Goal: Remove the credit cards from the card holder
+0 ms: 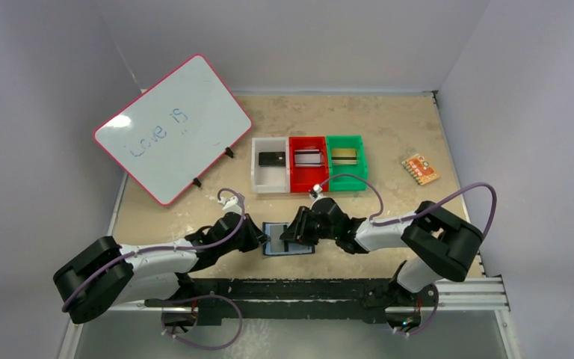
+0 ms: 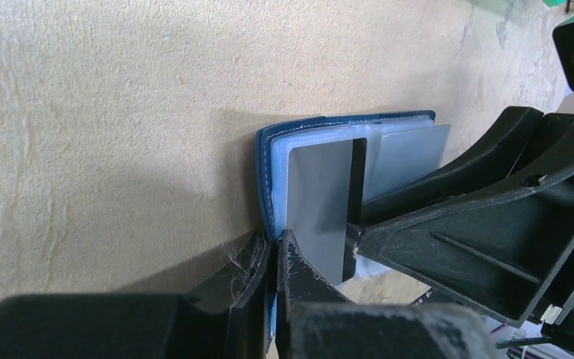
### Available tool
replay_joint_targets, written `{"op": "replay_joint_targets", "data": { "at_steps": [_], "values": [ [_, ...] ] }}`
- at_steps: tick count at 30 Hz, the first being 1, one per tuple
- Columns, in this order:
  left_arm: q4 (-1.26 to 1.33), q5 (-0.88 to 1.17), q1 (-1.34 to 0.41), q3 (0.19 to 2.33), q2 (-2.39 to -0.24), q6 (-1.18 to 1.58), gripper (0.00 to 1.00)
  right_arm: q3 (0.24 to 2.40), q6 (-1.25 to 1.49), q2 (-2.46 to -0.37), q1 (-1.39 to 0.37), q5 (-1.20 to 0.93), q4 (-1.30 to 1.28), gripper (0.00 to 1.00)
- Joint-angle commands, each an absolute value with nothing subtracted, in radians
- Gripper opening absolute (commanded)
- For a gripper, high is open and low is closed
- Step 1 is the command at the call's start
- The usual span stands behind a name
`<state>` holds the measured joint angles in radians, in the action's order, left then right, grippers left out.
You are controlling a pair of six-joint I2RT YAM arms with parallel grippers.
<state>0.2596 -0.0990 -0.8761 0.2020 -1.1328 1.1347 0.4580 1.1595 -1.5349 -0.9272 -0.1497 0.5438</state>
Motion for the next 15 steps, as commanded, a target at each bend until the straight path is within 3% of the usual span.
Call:
{"op": "replay_joint_targets", "data": {
  "at_steps": [1, 15],
  "values": [
    [0.212, -0.133, -0.876, 0.172, -1.145, 1.137, 0.0, 0.421, 1.182, -1.48, -0.931, -0.156, 0.61, 0.33],
    [0.17, -0.153, -0.876, 0.191, -1.118, 1.128, 0.0, 0.378, 1.21, -1.506, -0.907, -0.217, 0.747, 0.05]
  ]
}}
